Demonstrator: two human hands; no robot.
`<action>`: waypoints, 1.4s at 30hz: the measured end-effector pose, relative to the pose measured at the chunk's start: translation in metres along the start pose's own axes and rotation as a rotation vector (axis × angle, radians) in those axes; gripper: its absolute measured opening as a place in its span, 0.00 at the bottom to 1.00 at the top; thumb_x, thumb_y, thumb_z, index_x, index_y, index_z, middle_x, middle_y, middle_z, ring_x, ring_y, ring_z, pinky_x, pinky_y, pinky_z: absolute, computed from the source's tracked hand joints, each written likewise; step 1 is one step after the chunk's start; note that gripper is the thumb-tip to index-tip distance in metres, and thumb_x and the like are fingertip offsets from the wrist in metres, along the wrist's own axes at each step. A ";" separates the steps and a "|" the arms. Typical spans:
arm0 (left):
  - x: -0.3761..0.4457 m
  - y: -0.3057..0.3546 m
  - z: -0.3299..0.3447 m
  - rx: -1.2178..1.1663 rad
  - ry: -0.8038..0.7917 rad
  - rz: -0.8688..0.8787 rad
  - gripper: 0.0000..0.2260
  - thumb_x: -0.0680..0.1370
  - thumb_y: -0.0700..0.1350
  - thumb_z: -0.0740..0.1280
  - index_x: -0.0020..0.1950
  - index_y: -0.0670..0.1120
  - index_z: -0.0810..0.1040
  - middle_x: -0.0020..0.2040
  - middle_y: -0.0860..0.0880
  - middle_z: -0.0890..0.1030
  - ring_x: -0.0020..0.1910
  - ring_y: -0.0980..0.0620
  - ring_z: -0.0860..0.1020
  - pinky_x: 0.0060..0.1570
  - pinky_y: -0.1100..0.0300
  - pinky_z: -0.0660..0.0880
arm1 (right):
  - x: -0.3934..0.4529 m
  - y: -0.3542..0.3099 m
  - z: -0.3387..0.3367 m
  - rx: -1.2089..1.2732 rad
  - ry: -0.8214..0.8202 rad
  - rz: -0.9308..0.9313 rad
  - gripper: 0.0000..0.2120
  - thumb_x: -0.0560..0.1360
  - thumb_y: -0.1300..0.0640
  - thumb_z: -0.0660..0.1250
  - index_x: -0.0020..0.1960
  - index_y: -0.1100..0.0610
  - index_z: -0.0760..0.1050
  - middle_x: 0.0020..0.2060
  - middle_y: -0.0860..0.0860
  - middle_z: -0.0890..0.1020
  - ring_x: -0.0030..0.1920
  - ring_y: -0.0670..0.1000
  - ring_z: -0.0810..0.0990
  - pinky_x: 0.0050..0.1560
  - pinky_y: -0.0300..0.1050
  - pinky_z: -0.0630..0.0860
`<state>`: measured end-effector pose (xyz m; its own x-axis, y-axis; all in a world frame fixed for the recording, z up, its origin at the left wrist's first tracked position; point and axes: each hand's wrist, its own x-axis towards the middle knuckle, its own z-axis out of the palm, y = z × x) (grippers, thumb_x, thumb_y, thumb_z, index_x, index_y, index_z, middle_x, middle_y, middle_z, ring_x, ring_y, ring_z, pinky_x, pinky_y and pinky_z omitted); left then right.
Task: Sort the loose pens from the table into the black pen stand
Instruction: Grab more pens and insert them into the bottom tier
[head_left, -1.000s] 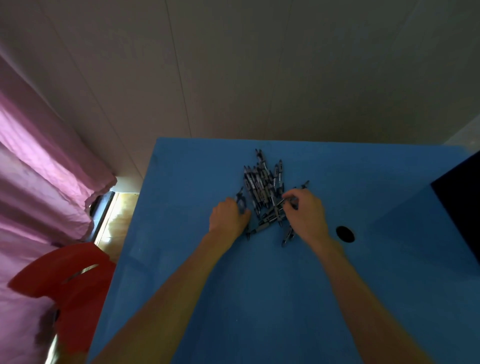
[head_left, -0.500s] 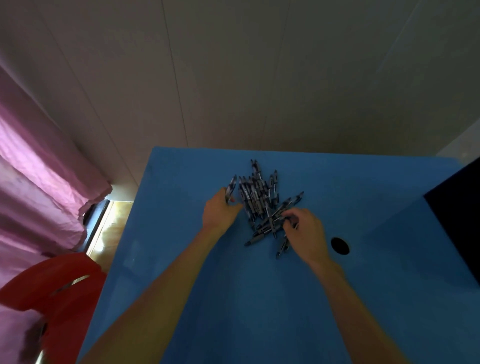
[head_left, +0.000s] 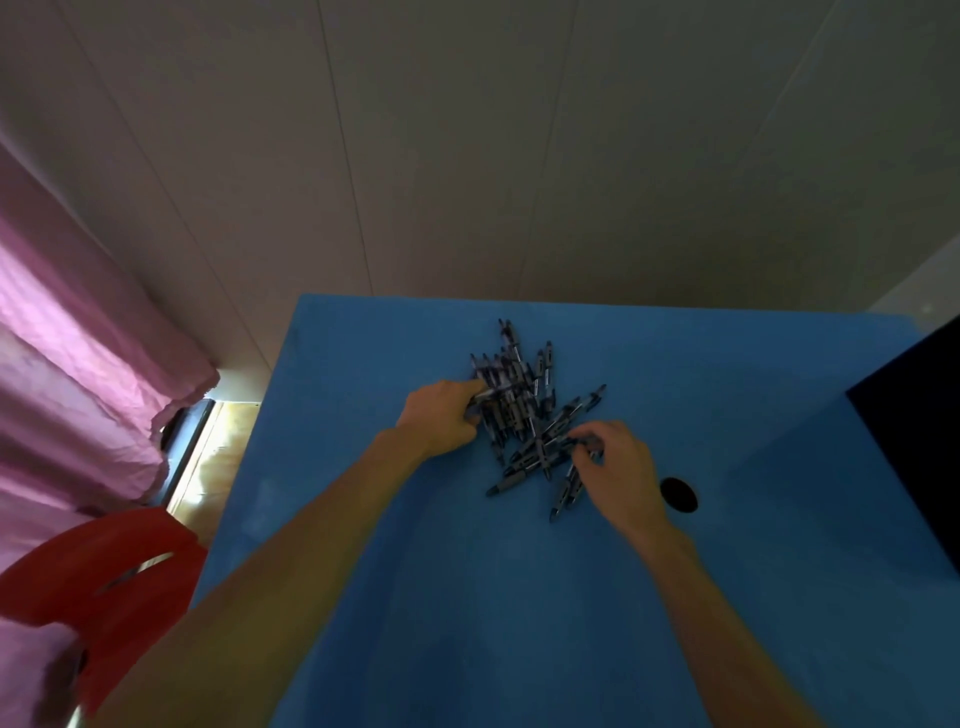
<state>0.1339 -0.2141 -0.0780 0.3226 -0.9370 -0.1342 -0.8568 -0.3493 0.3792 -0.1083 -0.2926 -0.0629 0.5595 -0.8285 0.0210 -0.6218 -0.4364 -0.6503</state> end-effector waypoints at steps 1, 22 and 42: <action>0.000 -0.003 -0.001 0.001 -0.022 0.018 0.10 0.78 0.45 0.65 0.59 0.54 0.73 0.45 0.48 0.79 0.43 0.44 0.77 0.38 0.53 0.74 | 0.000 0.000 0.001 0.002 -0.001 0.008 0.08 0.79 0.61 0.67 0.55 0.53 0.81 0.51 0.47 0.78 0.48 0.44 0.76 0.48 0.30 0.69; -0.029 -0.050 -0.023 -0.209 -0.153 -0.080 0.04 0.81 0.36 0.58 0.51 0.42 0.63 0.48 0.43 0.70 0.45 0.45 0.70 0.40 0.53 0.62 | 0.003 0.002 0.003 0.007 0.006 0.028 0.08 0.79 0.60 0.67 0.55 0.53 0.81 0.52 0.48 0.79 0.48 0.44 0.77 0.45 0.30 0.68; 0.013 0.033 0.000 -0.236 0.150 -0.563 0.17 0.72 0.51 0.71 0.33 0.46 0.67 0.31 0.49 0.72 0.29 0.52 0.70 0.28 0.62 0.67 | 0.007 0.012 -0.011 0.007 0.027 0.015 0.09 0.78 0.62 0.67 0.57 0.53 0.80 0.53 0.48 0.79 0.49 0.46 0.78 0.51 0.37 0.72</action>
<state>0.1098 -0.2377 -0.0673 0.7665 -0.5922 -0.2486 -0.4324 -0.7620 0.4821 -0.1177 -0.3072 -0.0619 0.5352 -0.8442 0.0316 -0.6264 -0.4216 -0.6556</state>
